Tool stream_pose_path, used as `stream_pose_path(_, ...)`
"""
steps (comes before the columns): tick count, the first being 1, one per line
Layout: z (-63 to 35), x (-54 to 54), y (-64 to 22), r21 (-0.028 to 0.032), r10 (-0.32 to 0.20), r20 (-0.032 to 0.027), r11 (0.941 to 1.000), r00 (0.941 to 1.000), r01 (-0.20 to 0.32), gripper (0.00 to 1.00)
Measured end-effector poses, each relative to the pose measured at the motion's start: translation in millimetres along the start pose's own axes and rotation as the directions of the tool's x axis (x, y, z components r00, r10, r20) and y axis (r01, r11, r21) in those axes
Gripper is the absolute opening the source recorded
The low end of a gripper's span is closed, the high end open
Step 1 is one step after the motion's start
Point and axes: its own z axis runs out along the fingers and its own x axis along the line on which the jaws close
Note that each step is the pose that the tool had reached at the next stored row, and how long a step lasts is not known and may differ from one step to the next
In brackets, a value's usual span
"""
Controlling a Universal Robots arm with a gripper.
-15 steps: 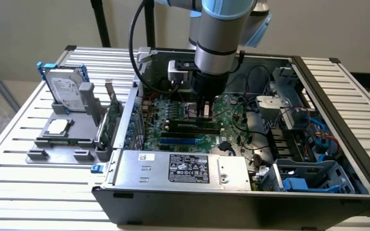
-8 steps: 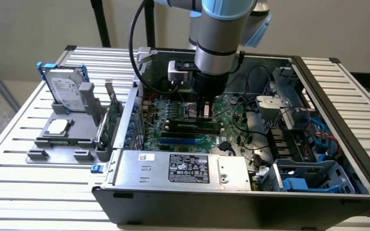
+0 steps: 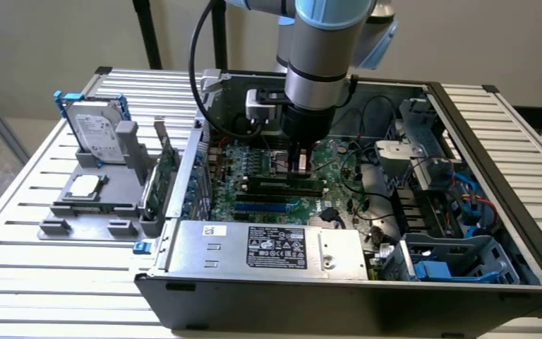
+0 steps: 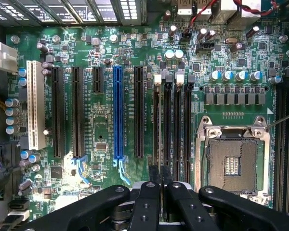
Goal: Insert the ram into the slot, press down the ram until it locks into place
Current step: 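Insert the ram into the slot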
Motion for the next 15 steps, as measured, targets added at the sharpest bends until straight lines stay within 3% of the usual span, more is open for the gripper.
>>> stream_pose_path(15, 0.5, 0.3, -0.8, 0.0003, -0.002, -0.0004, 1.0000, 1.0000, 0.002, 0.13)
